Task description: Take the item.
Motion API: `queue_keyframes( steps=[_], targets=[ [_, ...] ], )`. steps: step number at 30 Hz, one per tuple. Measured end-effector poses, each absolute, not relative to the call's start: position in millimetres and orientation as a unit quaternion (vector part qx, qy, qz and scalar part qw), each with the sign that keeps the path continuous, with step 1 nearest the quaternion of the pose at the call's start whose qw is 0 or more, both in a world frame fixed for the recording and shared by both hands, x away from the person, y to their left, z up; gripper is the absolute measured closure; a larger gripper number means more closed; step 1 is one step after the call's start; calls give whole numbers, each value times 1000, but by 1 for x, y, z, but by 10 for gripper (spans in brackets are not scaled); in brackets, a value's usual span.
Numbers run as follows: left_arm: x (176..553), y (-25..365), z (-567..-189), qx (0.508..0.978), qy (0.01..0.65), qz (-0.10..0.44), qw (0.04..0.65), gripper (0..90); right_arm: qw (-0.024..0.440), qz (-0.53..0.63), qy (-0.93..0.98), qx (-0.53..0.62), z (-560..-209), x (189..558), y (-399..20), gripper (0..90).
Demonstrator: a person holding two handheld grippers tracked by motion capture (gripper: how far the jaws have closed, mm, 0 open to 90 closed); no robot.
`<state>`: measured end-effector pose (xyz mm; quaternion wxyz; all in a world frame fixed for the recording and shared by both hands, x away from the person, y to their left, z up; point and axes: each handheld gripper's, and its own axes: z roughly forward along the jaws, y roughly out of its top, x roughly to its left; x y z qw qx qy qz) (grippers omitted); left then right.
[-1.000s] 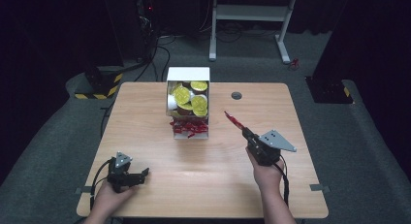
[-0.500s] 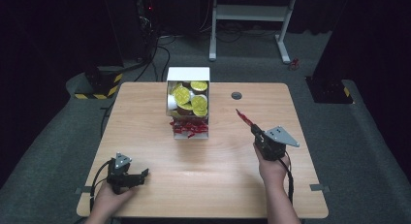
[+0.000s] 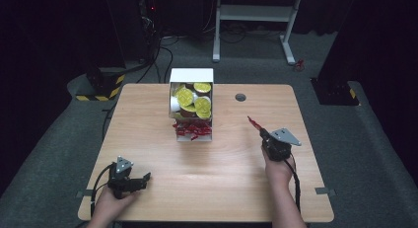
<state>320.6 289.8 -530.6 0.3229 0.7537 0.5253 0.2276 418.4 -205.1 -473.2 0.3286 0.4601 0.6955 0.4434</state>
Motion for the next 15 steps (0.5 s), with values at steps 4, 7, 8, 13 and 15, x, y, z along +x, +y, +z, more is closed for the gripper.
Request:
queue_keyframes(
  steps=[4, 7, 8, 13, 15],
  targets=[
    [321, 290, -531, 754, 525, 228, 323, 79, 320, 435, 699, 468, -480, 421, -206, 887],
    [321, 290, -531, 754, 524, 228, 323, 79, 316, 427, 701, 476, -484, 423, -207, 886],
    [321, 290, -531, 754, 525, 228, 323, 79, 316, 424, 702, 477, -485, 424, -207, 886],
    [321, 290, -531, 754, 525, 227, 322, 80, 312, 419, 705, 480, -489, 425, -206, 882],
    [321, 290, -531, 754, 525, 228, 322, 80, 312, 414, 707, 482, -490, 426, -205, 880]
  ],
)
